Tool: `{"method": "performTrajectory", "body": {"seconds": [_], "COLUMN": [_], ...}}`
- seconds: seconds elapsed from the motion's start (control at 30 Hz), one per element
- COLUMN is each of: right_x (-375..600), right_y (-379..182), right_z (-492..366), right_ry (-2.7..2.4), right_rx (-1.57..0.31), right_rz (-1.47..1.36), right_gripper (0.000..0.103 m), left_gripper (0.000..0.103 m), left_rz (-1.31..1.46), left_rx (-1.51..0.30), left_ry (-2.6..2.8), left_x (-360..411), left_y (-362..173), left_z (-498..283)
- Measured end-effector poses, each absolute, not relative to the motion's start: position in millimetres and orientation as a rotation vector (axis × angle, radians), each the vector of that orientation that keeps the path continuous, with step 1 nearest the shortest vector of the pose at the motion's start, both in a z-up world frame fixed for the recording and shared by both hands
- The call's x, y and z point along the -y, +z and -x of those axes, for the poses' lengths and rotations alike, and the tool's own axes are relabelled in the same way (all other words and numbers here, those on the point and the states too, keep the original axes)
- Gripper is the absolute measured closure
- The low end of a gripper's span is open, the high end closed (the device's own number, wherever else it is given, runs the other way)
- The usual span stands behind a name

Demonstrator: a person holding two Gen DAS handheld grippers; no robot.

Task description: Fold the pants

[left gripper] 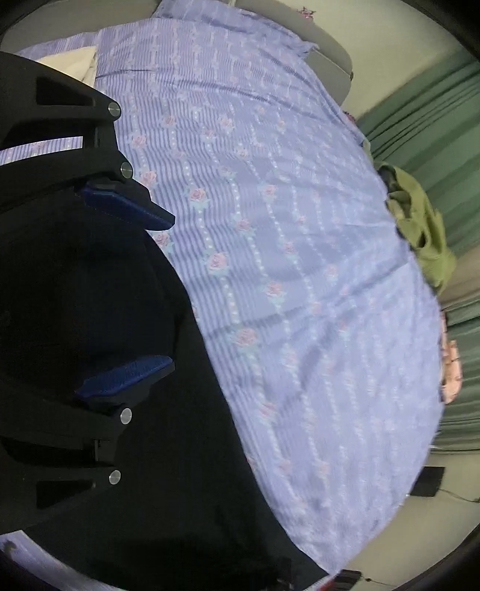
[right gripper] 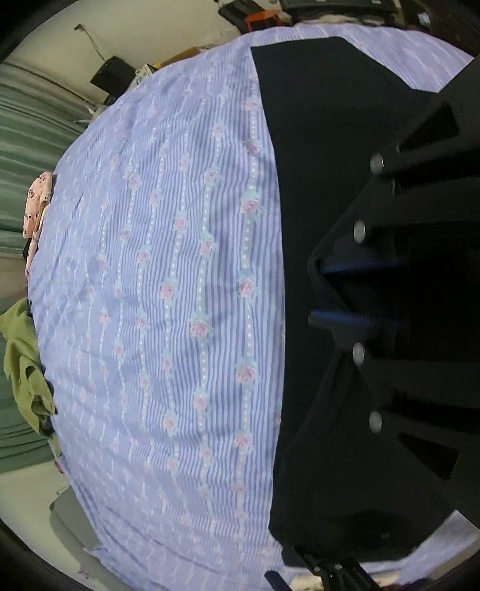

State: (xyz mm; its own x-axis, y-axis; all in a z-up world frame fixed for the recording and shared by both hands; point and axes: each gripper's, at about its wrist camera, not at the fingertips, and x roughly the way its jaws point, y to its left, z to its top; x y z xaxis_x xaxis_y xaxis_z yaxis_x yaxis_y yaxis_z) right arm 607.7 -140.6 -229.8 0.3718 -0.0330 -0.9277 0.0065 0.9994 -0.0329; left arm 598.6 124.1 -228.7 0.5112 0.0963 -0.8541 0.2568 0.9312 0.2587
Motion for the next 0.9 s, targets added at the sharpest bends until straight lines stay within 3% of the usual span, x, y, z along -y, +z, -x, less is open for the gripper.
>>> {"method": "performTrajectory", "body": {"seconds": [0.1, 0.17, 0.2, 0.4, 0.57, 0.9], "right_x": [142, 144, 145, 155, 164, 183], "right_y": [-216, -202, -194, -149, -103, -31], "right_z": [-600, -589, -582, -530, -460, -333], "right_ry": [-0.007, -0.02, -0.033, -0.029, -0.024, -0.065], "right_rx": [-1.172, -1.142, -1.121, -1.042, -0.976, -0.872], "right_rz": [-0.019, -0.034, -0.023, -0.007, -0.03, -0.068], "right_gripper": [0.057, 0.03, 0.027, 0.027, 0.027, 0.027], "left_gripper": [0.033, 0.033, 0.033, 0.031, 0.02, 0.009], "left_rz": [-0.415, -0.433, -0.433, -0.332, -0.243, -0.213], "left_rx": [-0.995, -0.964, -0.952, -0.911, -0.861, -0.787], "left_ry": [-0.126, -0.149, -0.16, -0.234, -0.281, -0.369], "left_x": [-115, -108, -106, -93, -80, -40], "left_y": [-212, -198, -191, -142, -94, -33], "left_z": [-582, -567, -560, -508, -455, -358]}}
